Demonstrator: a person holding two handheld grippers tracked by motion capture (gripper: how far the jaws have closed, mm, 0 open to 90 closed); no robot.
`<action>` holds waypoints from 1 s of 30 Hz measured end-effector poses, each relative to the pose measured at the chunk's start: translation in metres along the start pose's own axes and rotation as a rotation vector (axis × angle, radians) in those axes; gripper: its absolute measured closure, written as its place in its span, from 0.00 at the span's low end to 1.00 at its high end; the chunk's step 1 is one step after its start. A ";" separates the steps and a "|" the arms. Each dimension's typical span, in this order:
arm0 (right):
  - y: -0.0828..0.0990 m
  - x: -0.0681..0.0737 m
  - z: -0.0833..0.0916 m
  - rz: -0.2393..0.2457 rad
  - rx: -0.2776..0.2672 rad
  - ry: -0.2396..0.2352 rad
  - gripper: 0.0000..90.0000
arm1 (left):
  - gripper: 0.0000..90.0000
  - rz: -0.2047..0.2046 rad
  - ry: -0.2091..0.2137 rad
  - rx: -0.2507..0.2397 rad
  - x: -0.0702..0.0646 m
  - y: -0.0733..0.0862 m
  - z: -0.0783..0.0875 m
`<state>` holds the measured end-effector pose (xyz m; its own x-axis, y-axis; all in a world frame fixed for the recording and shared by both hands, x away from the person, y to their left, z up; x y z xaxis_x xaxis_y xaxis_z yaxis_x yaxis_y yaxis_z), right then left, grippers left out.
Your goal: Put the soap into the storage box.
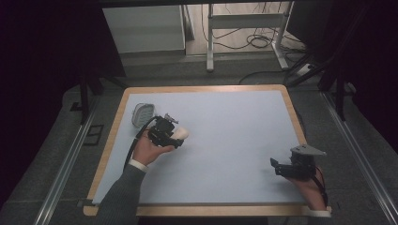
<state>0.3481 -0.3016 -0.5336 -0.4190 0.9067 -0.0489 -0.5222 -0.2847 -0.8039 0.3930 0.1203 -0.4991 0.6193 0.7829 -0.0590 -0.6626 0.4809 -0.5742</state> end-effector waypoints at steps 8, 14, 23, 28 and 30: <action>0.000 0.000 0.000 -0.001 0.001 0.000 0.09 | 0.55 0.019 -0.026 -0.006 0.012 -0.002 0.006; 0.000 0.000 0.000 -0.001 0.002 0.001 0.09 | 0.55 0.030 -0.033 -0.006 0.018 -0.002 0.008; 0.001 -0.002 0.000 -0.002 0.003 0.003 0.09 | 0.55 0.041 -0.043 -0.002 0.026 -0.002 0.010; 0.001 -0.001 0.000 -0.004 0.003 0.002 0.09 | 0.55 0.035 -0.046 -0.001 0.028 -0.004 0.013; 0.001 -0.002 0.000 -0.002 0.003 0.002 0.09 | 0.55 0.031 -0.050 0.000 0.029 -0.005 0.014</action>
Point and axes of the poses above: each handheld gripper's, and its own axes: z roughly backward along the jaws, y roughly out of its underside, x roughly to its left, the point moved 5 cm from there along -z, roughly forward along the jaws, and after that the axes turned 2 degrees about -x, right-handed, at the moved point
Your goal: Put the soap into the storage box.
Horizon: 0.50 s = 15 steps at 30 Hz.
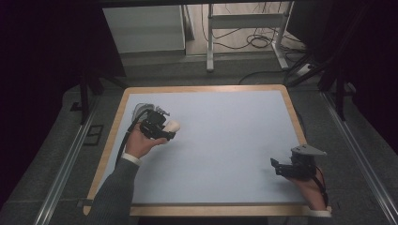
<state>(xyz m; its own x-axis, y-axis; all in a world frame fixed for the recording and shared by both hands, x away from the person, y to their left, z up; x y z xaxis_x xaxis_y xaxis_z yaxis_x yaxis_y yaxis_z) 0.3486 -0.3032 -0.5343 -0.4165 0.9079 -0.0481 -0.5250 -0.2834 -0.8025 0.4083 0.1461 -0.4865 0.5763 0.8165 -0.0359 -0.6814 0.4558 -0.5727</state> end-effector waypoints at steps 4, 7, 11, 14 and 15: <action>0.000 0.000 0.000 -0.002 0.000 0.000 0.09 | 0.55 0.013 -0.005 -0.011 0.004 -0.003 0.002; 0.000 -0.001 0.000 -0.004 0.000 0.001 0.09 | 0.55 0.016 -0.014 -0.010 0.007 -0.004 0.002; 0.000 -0.001 0.000 -0.004 0.001 0.001 0.09 | 0.55 0.020 -0.024 -0.004 0.013 -0.005 0.004; 0.000 -0.001 0.001 -0.005 0.000 0.002 0.09 | 0.55 0.021 -0.037 0.003 0.018 -0.006 0.005; 0.000 -0.001 0.000 -0.005 0.000 0.001 0.09 | 0.55 0.026 -0.041 0.002 0.020 -0.006 0.006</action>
Point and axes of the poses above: each handheld gripper's, and its own axes: z roughly backward along the jaws, y roughly out of its underside, x roughly to its left, the point moved 5 cm from there along -z, roughly forward along the jaws, and after that the axes turned 2 degrees about -x, right-handed, at the moved point
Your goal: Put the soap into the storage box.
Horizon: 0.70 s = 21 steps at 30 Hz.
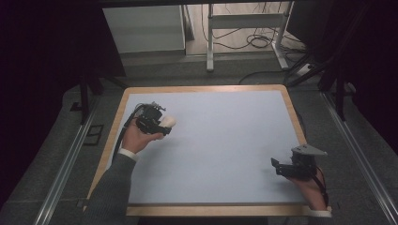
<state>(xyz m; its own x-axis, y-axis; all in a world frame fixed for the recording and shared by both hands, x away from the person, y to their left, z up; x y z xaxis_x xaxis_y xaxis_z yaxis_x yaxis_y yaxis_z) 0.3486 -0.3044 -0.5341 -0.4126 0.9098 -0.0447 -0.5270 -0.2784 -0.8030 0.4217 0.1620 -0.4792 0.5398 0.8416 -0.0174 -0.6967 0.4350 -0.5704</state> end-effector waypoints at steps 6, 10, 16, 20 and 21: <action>0.000 0.000 0.000 -0.001 0.001 0.001 0.09 | 0.55 0.030 0.001 0.000 0.013 0.000 0.001; 0.001 -0.001 0.000 -0.001 0.004 0.003 0.09 | 0.55 0.044 -0.003 0.000 0.019 0.001 0.000; 0.001 -0.001 0.000 -0.004 0.004 0.003 0.09 | 0.55 0.057 -0.026 0.000 0.028 0.000 0.001; 0.001 -0.002 -0.001 -0.005 0.006 0.005 0.09 | 0.55 0.065 -0.030 -0.004 0.032 -0.001 0.002; 0.001 -0.002 -0.001 -0.006 0.006 0.005 0.09 | 0.55 0.069 -0.032 -0.005 0.034 -0.002 0.002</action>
Point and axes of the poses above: each handheld gripper's, and its own axes: z roughly backward along the jaws, y roughly out of its underside, x roughly to its left, the point moved 5 cm from there along -z, roughly forward along the jaws, and after that the axes turned 2 degrees about -x, right-handed, at the moved point
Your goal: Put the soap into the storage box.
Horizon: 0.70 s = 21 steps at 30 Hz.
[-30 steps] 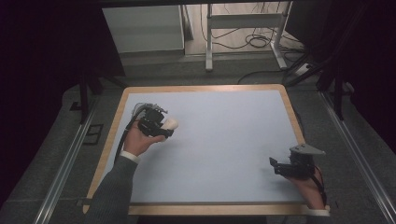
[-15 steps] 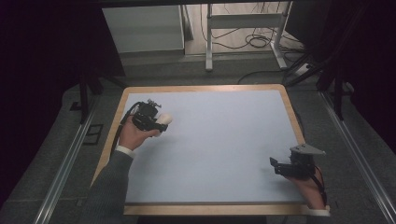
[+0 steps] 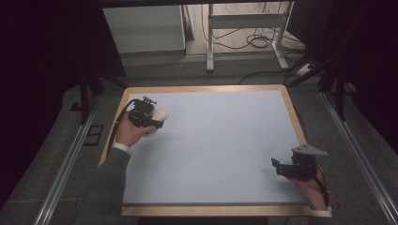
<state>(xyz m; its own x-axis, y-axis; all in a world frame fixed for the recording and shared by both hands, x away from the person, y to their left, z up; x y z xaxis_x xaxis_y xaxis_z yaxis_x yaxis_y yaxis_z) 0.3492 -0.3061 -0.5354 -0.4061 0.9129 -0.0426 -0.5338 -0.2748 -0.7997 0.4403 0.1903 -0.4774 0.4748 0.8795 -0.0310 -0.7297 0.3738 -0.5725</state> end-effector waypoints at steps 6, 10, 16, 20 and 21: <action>0.000 0.000 0.000 0.001 0.000 0.000 0.09 | 0.55 0.030 -0.010 -0.018 0.009 -0.001 0.001; 0.000 0.000 0.000 0.002 0.001 0.000 0.09 | 0.55 0.042 -0.013 -0.019 0.014 -0.001 -0.001; 0.000 0.000 -0.001 0.004 0.001 0.001 0.09 | 0.55 0.072 -0.013 -0.016 0.024 -0.003 -0.003; 0.000 0.001 -0.001 0.005 0.001 0.001 0.09 | 0.55 0.101 -0.023 -0.019 0.033 -0.003 -0.004; 0.000 0.001 -0.001 0.005 0.001 0.001 0.09 | 0.55 0.105 -0.023 -0.019 0.035 -0.003 -0.005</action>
<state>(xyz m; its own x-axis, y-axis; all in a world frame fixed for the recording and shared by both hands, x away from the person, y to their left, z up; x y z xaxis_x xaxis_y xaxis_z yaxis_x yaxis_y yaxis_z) 0.3496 -0.3051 -0.5360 -0.4078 0.9118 -0.0475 -0.5325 -0.2797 -0.7989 0.4613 0.2183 -0.4806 0.3843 0.9203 -0.0730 -0.7655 0.2734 -0.5825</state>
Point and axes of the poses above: each handheld gripper's, and its own axes: z roughly backward along the jaws, y roughly out of its underside, x roughly to its left, the point moved 5 cm from there along -z, roughly forward along the jaws, and after that the axes turned 2 degrees about -x, right-handed, at the moved point
